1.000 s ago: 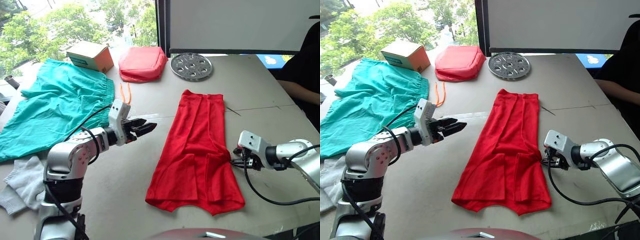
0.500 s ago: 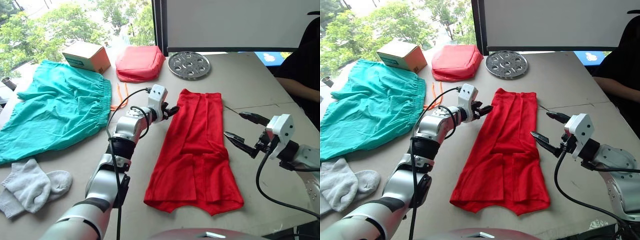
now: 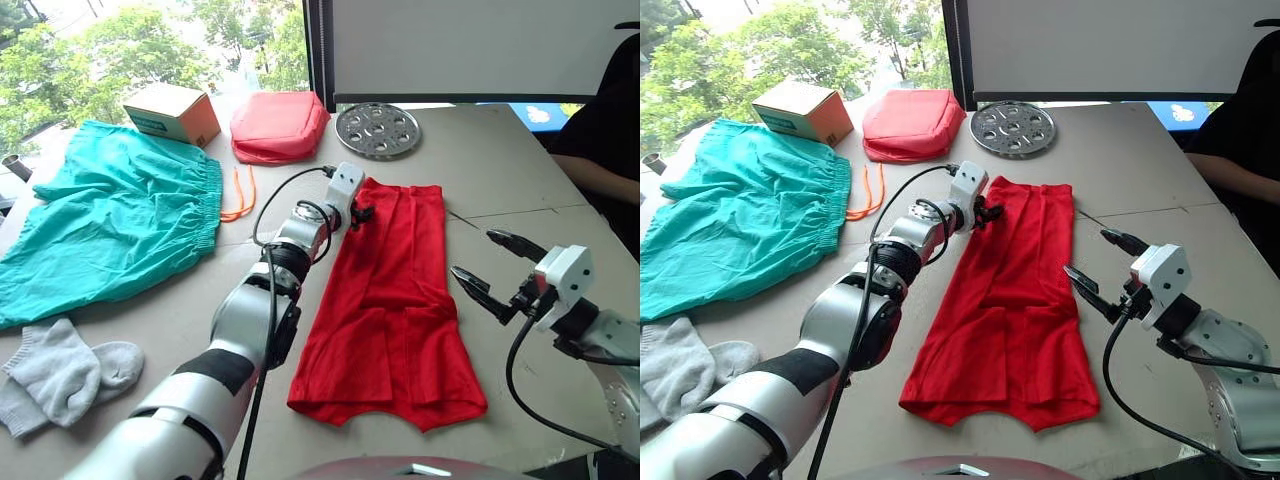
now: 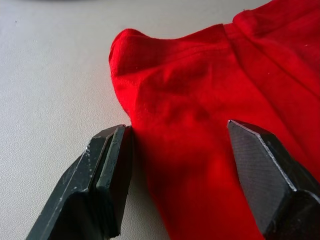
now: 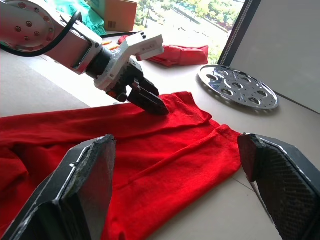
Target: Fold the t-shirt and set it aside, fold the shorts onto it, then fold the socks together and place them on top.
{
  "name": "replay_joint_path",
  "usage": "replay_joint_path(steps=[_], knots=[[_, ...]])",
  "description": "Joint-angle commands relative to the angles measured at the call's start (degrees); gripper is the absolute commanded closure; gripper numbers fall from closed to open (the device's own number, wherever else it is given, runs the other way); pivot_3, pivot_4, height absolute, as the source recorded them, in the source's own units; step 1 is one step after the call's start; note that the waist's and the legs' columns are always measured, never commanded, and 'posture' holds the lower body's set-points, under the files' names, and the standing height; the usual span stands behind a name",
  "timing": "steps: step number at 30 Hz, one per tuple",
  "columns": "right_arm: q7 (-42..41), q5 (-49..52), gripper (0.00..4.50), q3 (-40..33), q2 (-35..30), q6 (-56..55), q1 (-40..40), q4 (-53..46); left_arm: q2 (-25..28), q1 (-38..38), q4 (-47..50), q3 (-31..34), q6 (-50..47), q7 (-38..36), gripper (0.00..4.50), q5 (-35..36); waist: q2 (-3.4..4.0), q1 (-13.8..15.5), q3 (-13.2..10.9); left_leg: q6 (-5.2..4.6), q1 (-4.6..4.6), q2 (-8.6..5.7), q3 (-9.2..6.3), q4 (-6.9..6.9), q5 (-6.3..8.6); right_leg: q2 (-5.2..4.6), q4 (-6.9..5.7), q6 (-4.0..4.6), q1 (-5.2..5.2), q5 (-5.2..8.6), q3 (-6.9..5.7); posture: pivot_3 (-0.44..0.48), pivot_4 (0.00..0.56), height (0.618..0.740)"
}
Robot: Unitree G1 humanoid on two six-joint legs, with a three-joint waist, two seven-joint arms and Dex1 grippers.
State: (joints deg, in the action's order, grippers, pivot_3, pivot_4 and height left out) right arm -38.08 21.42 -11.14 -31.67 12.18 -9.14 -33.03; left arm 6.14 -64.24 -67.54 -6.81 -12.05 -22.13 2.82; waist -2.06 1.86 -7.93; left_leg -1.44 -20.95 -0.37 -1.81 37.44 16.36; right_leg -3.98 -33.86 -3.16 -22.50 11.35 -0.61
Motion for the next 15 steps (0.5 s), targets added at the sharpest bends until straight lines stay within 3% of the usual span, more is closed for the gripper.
replay_joint_path(steps=[1,2,3,4,15], knots=[[1.7,0.0,0.34,-0.8,0.7,-1.0,-0.7,-3.1,-0.4,-2.1,-1.5,0.8,1.6,1.0,3.31,-1.9,0.0,0.0,0.0,0.0,0.01,0.0,0.0,0.01,0.0,0.0,0.0,0.0,0.01,0.0,0.01,0.0,0.15,0.74],[1.9,-0.3,0.34,-0.7,0.8,-1.1,-1.0,-3.2,-0.4,-2.0,-1.6,1.1,1.8,1.0,3.46,-2.0,0.0,0.0,0.0,0.0,0.01,0.0,-0.01,0.01,0.0,-0.01,-0.01,-0.01,0.01,0.0,0.01,0.0,0.15,0.74],[2.0,-0.6,0.34,-0.5,0.8,-1.1,-1.2,-3.2,-0.4,-1.9,-1.6,1.5,2.0,1.0,4.12,-1.9,0.0,0.0,0.0,0.0,0.01,0.0,-0.01,0.02,0.0,-0.01,0.0,-0.01,0.01,0.0,0.01,0.0,0.15,0.74],[2.1,-0.7,0.34,-0.4,0.9,-1.2,-1.3,-3.2,-0.5,-1.8,-1.5,1.9,2.3,0.9,4.47,-1.8,0.0,0.0,0.0,0.0,0.02,0.0,-0.01,0.02,0.0,-0.01,-0.01,-0.01,0.01,0.0,0.02,0.0,0.15,0.74],[1.1,-0.5,0.34,0.4,0.1,-0.2,-0.2,-1.5,1.7,2.3,7.2,9.7,1.8,4.5,4.47,1.4,0.0,-0.9,0.0,0.01,0.04,0.01,-0.04,0.02,-0.01,-0.02,-0.06,-0.01,0.01,0.0,0.01,0.0,0.15,0.74]])
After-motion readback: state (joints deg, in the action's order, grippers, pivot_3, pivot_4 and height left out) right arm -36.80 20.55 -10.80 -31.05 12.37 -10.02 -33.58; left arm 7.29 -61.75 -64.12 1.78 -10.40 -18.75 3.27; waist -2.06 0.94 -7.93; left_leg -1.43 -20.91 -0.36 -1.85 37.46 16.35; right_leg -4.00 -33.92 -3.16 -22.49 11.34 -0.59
